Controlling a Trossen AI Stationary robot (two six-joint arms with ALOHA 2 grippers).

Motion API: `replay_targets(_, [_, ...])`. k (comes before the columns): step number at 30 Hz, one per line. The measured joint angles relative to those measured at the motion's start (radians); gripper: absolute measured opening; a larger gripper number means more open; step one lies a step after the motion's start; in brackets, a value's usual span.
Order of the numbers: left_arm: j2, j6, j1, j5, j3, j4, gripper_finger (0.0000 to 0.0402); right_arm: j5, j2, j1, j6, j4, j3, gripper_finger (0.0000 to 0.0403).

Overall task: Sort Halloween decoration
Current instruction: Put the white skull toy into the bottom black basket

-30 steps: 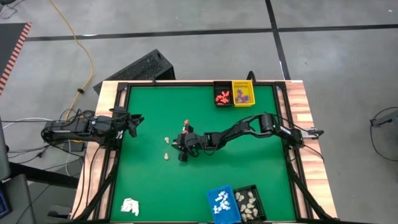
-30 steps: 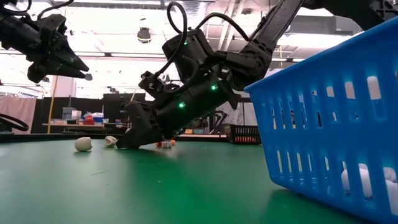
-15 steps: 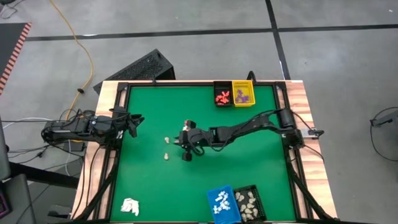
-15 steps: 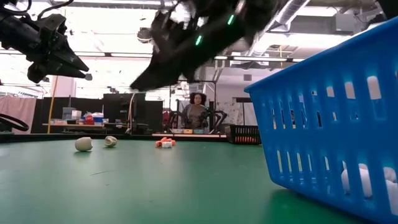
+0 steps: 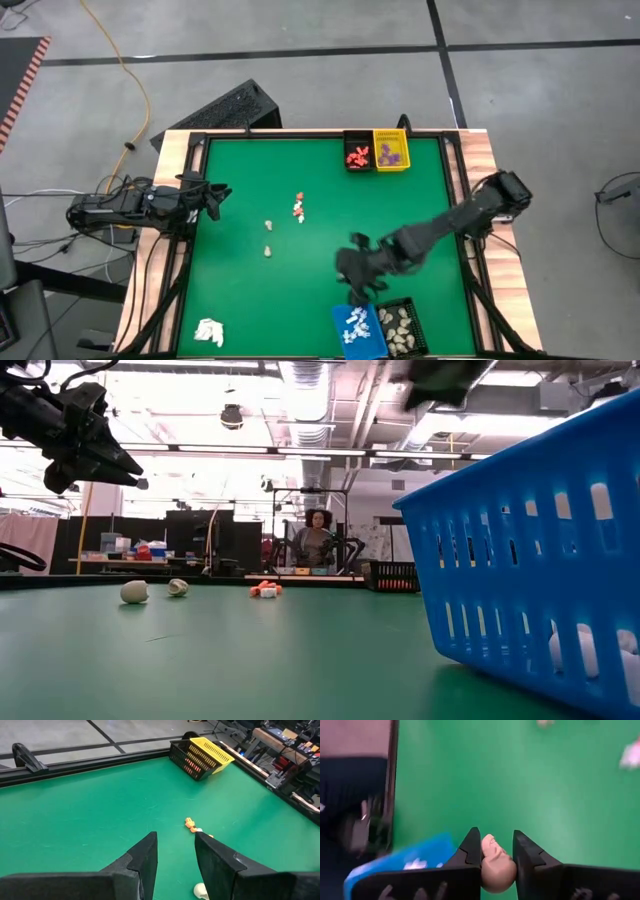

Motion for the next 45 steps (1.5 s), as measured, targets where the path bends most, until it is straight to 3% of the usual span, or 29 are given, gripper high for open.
replay_targets(9, [0.000,-0.002,0.000,-0.002,0.000,0.000,0.0121,-0.008,-0.009,0.252,0.595,-0.315,0.000,0.0062])
replay_targets(17, [0.000,-0.003,0.000,-0.003,0.000,0.000,0.0121,-0.032,-0.009,0.371,0.869,-0.367,0.000,0.0071])
replay_targets(26, [0.000,-0.003,0.000,-0.004,0.000,0.000,0.0121,-0.055,-0.009,0.425,1.014,-0.328,0.000,0.0072])
replay_targets(36, [0.000,-0.003,0.000,-0.004,0.000,0.000,0.0121,-0.069,-0.009,0.426,1.023,-0.312,0.000,0.0075])
replay_targets(45, [0.000,-0.003,0.000,-0.004,0.000,0.000,0.0121,-0.077,-0.009,0.420,1.023,-0.315,0.000,0.0157])
